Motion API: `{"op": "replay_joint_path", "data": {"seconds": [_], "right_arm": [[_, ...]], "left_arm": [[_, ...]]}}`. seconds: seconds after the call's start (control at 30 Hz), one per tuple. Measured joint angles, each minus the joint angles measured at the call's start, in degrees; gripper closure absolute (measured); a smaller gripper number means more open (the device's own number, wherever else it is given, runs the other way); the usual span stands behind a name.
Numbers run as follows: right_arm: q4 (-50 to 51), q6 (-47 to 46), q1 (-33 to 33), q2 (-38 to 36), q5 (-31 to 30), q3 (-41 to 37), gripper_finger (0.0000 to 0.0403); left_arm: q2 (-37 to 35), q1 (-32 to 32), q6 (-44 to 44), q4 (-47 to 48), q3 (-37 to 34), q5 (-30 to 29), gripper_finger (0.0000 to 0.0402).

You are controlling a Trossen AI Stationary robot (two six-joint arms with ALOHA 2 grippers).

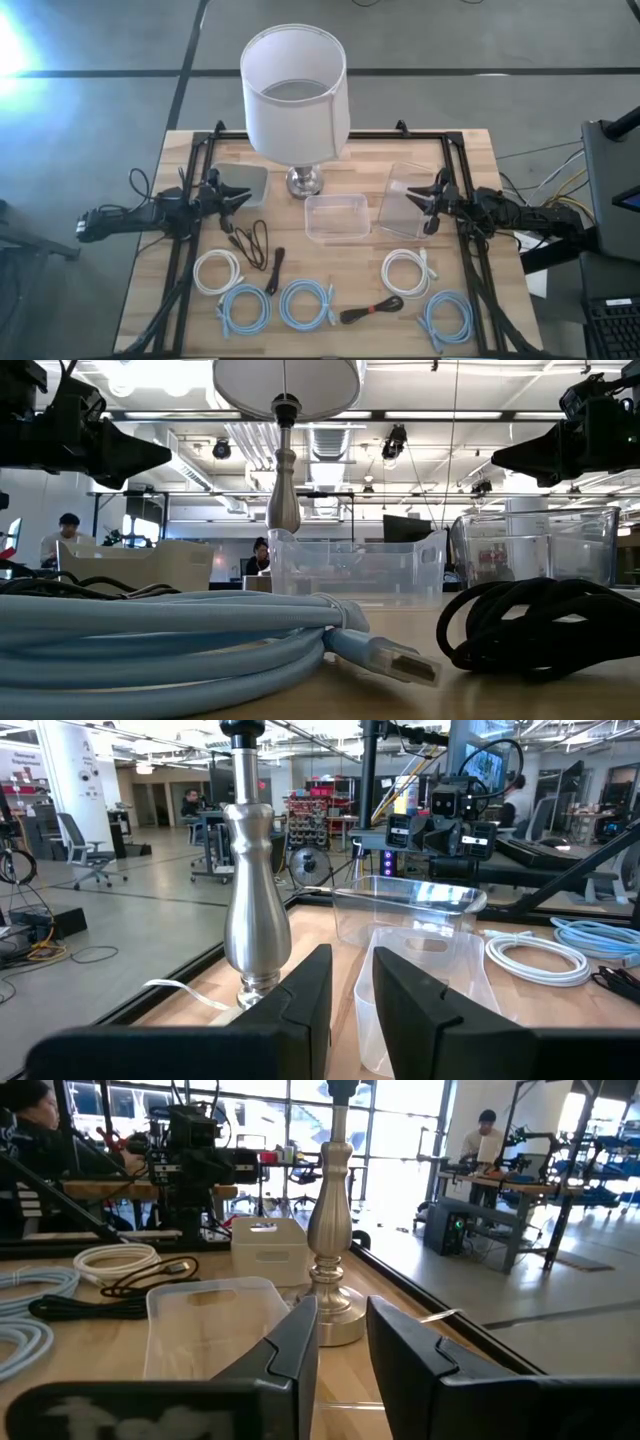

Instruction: Pick & Place USB Port

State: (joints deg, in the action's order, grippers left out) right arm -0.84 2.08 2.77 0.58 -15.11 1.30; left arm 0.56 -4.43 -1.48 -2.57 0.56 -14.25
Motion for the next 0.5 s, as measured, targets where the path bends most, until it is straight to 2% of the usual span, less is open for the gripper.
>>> {"op": "replay_joint_path", "data": {"seconds": [0.5], "right_arm": [[0.0,-0.1,0.0,0.0,0.0,0.0,0.0333]], "left_arm": [[0.0,0.0,0.0,0.0,0.0,0.0,0.0321]]}}
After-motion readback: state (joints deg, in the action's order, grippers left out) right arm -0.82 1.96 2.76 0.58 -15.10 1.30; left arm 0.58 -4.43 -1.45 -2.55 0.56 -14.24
